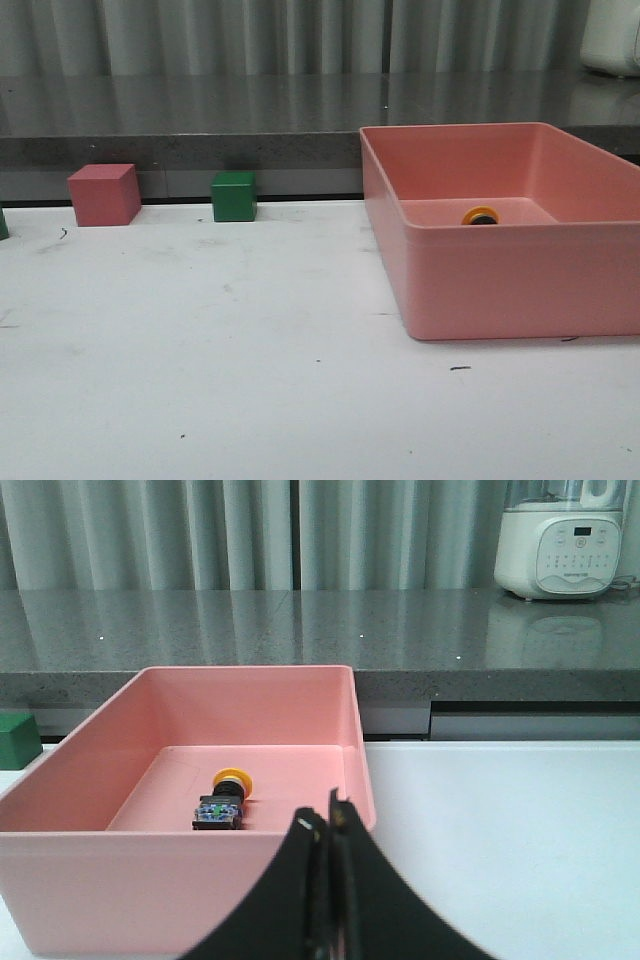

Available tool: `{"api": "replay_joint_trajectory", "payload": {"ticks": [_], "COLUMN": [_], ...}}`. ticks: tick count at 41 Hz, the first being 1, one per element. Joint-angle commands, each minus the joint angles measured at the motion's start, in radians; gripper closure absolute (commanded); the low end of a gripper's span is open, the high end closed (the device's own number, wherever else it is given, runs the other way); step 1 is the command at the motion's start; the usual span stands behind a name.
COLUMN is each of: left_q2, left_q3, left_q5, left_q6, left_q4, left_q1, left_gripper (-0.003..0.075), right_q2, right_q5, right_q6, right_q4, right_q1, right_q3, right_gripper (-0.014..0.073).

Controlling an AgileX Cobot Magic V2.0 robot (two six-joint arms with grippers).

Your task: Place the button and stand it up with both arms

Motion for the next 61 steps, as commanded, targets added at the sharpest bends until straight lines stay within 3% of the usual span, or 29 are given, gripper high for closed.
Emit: {"api": "replay_joint_trajectory", "payload": {"ticks": [1, 34, 40, 50, 61], "left_q2": [-0.023, -0.023, -0.021, 0.009, 0.227], "left_q3": [0.015, 0.015, -0.047, -0.347, -0.670], "left_q5": [-0.087, -0.105, -0.090, 0.145, 0.437], "left_q6": [-0.001, -0.001, -0.001, -0.001, -0.001], "left_q4": [-0.007, -0.007, -0.005, -0.003, -0.003], "left_q1": [-0.008, -0.008, -0.008, -0.008, -0.008], "left_gripper": [0.0740, 0.0740, 0.0740, 0.0740, 0.0740], "right_q2": [-0.020, -0.020, -0.020, 0.037, 0.266], "right_q5": [-0.086, -0.133, -0.117, 0.102, 0.385], "right_q6": [0.002, 0.002, 0.002, 0.002, 0.002], "right_q4": [-0.010, -0.017, -0.022, -0.054, -0.054], "right_q1": [-0.003, -0.003, -0.002, -0.002, -0.002], "right_q3": [-0.003, -0.004, -0.063, -0.370, -0.676], "right_gripper": [0.0661, 0.0661, 0.0661, 0.0661, 0.0661]}}
